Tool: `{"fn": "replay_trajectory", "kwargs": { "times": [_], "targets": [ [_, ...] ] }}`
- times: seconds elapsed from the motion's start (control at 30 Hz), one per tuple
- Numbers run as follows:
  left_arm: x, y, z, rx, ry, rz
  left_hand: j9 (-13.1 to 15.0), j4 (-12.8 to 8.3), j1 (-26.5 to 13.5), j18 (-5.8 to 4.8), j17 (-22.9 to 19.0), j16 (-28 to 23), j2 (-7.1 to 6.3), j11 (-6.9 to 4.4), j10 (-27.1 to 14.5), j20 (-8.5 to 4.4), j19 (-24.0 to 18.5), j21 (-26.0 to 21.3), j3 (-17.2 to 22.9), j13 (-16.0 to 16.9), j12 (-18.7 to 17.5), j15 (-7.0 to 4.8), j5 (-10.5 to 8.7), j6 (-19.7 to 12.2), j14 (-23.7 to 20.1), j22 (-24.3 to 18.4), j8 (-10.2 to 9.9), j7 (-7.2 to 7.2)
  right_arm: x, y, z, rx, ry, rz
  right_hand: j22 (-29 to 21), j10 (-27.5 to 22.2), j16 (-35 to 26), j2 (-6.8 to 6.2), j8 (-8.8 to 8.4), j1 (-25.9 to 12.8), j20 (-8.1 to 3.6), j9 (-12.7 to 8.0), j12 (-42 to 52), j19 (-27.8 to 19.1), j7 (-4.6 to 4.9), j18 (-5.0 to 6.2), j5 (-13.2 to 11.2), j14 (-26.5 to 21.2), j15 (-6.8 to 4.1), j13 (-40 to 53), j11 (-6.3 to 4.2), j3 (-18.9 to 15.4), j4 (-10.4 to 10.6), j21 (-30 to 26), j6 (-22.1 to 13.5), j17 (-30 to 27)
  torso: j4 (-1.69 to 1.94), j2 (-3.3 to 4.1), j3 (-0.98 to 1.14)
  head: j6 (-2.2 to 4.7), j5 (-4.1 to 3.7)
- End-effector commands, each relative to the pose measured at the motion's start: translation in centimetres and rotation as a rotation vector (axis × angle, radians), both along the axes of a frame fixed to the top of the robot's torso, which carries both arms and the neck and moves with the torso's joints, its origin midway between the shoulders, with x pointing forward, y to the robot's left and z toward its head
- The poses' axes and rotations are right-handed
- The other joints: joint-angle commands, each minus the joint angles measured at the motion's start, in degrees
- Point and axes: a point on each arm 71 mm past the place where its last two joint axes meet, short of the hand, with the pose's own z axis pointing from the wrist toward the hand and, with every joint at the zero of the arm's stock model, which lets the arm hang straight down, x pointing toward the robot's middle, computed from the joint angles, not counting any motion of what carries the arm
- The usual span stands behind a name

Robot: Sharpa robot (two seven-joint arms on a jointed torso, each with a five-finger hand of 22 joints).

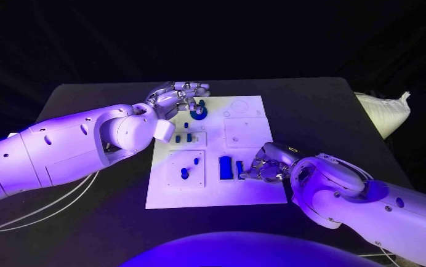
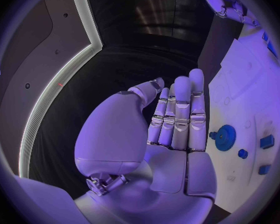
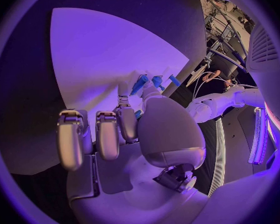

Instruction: Assemble the parts on the task board

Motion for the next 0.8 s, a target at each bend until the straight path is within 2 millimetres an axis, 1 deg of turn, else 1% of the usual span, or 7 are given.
{"fn": "replay_trajectory", "kwargs": {
  "times": [0.03, 0.2, 0.27, 0.47, 0.67, 0.7, 0.8],
  "targets": [
    [-0.1, -0.3, 0.1, -0.011, -0.005, -0.021, -0.02, -0.10, -0.41, 0.57, -0.05, 0.25, 0.35, 0.07, -0.52, 0.29, -0.05, -0.26, -0.28, -0.08, 0.28, 0.00, 0.32, -0.58, -0.45, -0.05, 0.30, 0.00, 0.1, 0.1, -0.4, -0.033, 0.009, 0.021, 11.58, 0.83, 0.16, 0.80, -0.15, 0.73, -0.14, 0.14, 0.35, 3.05, -0.01, -0.48, -0.05, 4.91, -0.34, 4.14, -0.15, -0.53, -0.42, -0.02, 0.32, 9.69, 0.18, 0.00, 0.02, -0.15, -0.05],
    [-0.1, -0.2, 0.1, -0.011, -0.005, -0.019, -0.02, -0.10, -0.41, 0.57, -0.05, 0.25, 0.35, 0.07, -0.52, 0.29, -0.05, -0.26, -0.28, -0.08, 0.28, 0.00, 0.32, -0.58, -0.45, -0.05, 0.30, 0.00, -0.1, 0.3, -1.2, -0.065, 0.018, 0.039, 11.55, 0.77, 0.18, 0.12, 0.01, 6.54, -0.29, 0.43, 0.37, 3.01, -0.21, -0.46, -1.09, 4.92, -0.53, 4.22, -0.37, -0.43, -4.37, -0.08, 0.39, 9.75, 0.18, -0.01, 0.01, -0.26, 0.01],
    [-0.1, -0.2, 0.1, -0.011, -0.006, -0.019, -0.02, -0.10, -0.41, 0.57, -0.05, 0.25, 0.35, 0.07, -0.52, 0.29, -0.05, -0.26, -0.28, -0.08, 0.28, 0.00, 0.32, -0.58, -0.45, -0.05, 0.30, 0.00, -0.2, 0.3, -1.5, -0.071, 0.018, 0.041, 11.54, 0.77, 0.18, 0.13, 0.02, 7.53, -0.33, 0.47, 0.37, 3.00, -0.24, -0.46, -1.15, 4.92, -0.56, 4.25, -0.39, -0.44, -5.08, -0.10, 0.41, 9.76, 0.05, 0.01, 0.02, -0.36, 0.16],
    [-0.1, -0.2, 0.0, -0.010, -0.005, -0.017, -0.02, -0.10, -0.41, 0.57, -0.05, 0.25, 0.35, 0.07, -0.52, 0.29, -0.05, -0.26, -0.28, -0.08, 0.28, 0.00, 0.32, -0.58, -0.45, -0.05, 0.30, 0.00, -0.4, 0.3, -1.3, -0.040, -0.013, 0.021, 11.58, 0.79, 0.15, 0.74, -0.03, 6.54, -0.32, 0.49, 0.40, 3.03, -0.06, -0.48, -1.02, 4.92, -0.46, 4.29, -0.25, -1.18, -4.47, -0.07, 0.42, 9.72, -0.02, -0.08, 0.00, -0.24, 0.15],
    [0.1, 0.1, 0.0, -0.006, -0.006, -0.010, -0.02, -0.10, -0.41, 0.57, -0.05, 0.25, 0.35, 0.07, -0.52, 0.29, -0.05, -0.26, -0.28, -0.08, 0.28, 0.00, 0.32, -0.58, -0.45, -0.05, 0.30, 0.00, -0.5, 0.2, -0.5, 0.028, -0.041, -0.002, 11.72, 0.84, 0.09, 0.32, -0.15, 4.66, -0.20, 0.52, 0.50, 3.15, 0.09, -0.52, -0.94, 4.90, -0.34, 4.39, -0.10, -3.02, -3.29, 0.07, 0.29, 9.64, 0.00, -0.18, 0.02, -0.02, 0.09],
    [0.1, 0.1, -0.1, -0.005, -0.006, -0.008, -0.02, -0.10, -0.41, 0.57, -0.05, 0.25, 0.35, 0.07, -0.52, 0.29, -0.05, -0.26, -0.28, -0.08, 0.28, 0.00, 0.32, -0.58, -0.45, -0.05, 0.30, 0.00, -0.4, 0.1, -0.2, 0.045, -0.042, -0.007, 11.77, 0.85, 0.06, 0.31, -0.18, 4.20, -0.18, 0.53, 0.55, 3.19, 0.11, -0.54, -0.78, 4.89, -0.31, 4.43, -0.08, -3.43, -2.92, 0.12, 0.28, 9.58, 0.02, -0.20, 0.02, 0.35, 0.00],
    [0.2, 0.2, -0.1, -0.004, -0.006, -0.005, -0.02, -0.10, -0.41, 0.57, -0.05, 0.25, 0.35, 0.07, -0.52, 0.29, -0.05, -0.26, -0.28, -0.08, 0.28, 0.00, 0.32, -0.58, -0.45, -0.05, 0.30, 0.00, -0.1, -0.1, 0.4, 0.104, -0.035, -0.026, 11.77, 0.79, -0.05, 0.44, -0.45, 3.24, -0.12, 0.47, 0.40, 3.19, 0.20, -0.53, 1.09, 4.87, -0.25, 4.38, -0.01, -4.53, -1.89, 0.10, -0.06, 9.43, -0.03, -0.36, -0.03, 0.83, -0.12]
  ]
}}
